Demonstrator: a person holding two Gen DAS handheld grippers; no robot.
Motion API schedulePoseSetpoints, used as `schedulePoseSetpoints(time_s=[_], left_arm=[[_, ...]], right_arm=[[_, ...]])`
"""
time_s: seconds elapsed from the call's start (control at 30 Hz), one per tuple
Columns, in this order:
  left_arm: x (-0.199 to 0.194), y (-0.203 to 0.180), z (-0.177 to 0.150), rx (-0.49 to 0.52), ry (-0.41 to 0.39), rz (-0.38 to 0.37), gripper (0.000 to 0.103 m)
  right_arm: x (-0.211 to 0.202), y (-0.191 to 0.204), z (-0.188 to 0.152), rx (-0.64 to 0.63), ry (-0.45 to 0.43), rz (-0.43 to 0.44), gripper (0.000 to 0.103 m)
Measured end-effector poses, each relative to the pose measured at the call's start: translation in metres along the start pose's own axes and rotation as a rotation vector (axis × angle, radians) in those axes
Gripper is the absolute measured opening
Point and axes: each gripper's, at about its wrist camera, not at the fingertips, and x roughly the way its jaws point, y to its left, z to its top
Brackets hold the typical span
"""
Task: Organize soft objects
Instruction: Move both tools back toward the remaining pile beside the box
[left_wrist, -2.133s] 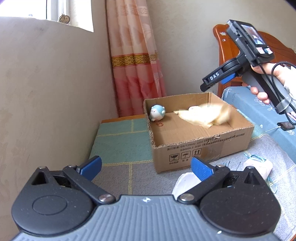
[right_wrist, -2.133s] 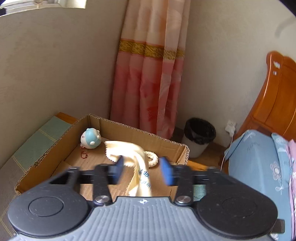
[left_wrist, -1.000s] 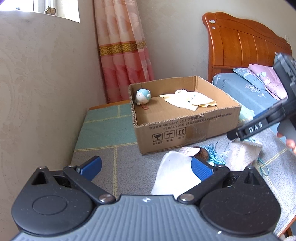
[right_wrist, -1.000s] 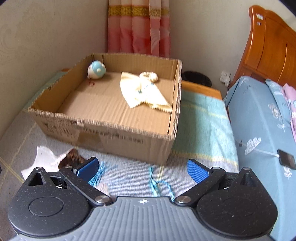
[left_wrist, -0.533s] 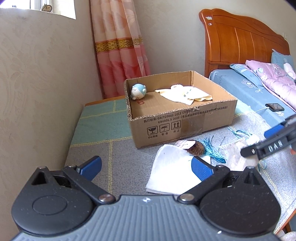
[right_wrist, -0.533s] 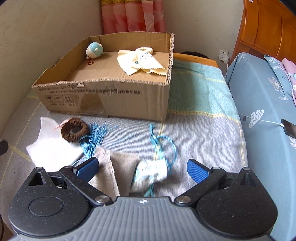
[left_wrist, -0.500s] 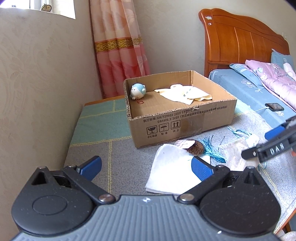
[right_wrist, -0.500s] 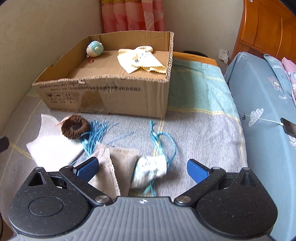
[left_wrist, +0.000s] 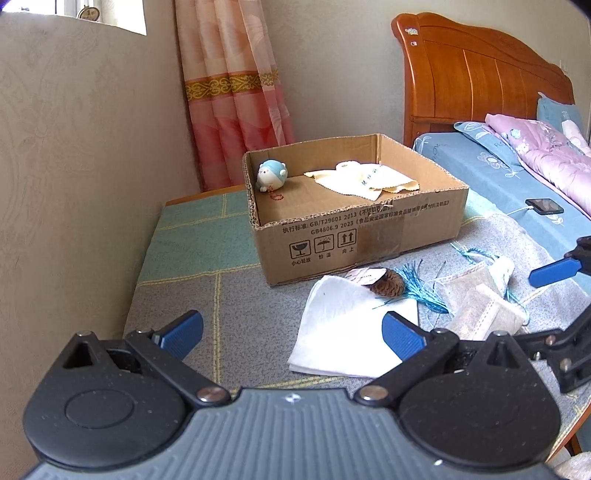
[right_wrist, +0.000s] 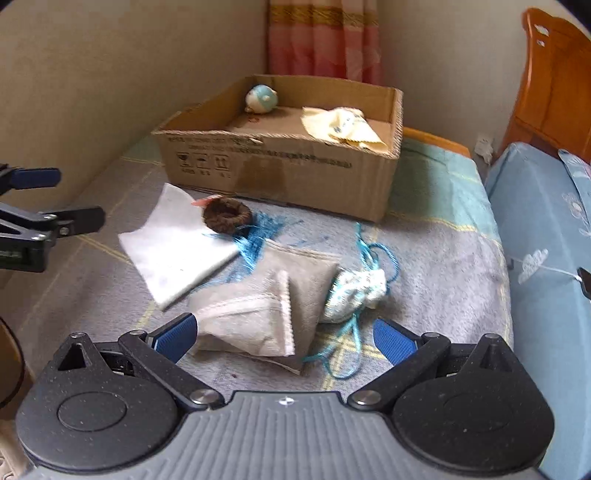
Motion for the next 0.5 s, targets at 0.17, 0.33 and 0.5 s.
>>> schedulePoseSetpoints(time_s=[0.17,0.33,0.5], left_arm=[[0.002,0.005,-0.003,-0.006,0.014,0.006,0.102],[0.006,0.009,-0.005,-0.008,0.029,-0.013,0.102],[0.02,0.004,-0.004,0.015,0.055,-0.077,0.102]], right_arm=[[0.017,0.027,0.007,-0.094,-0.008,0.049,0.103],[0.039,0.042,0.008,-0.134,0.071,0.095,0.103],[0.035,0.055,-0.005,-0.202,0.097,0.157,0.103]])
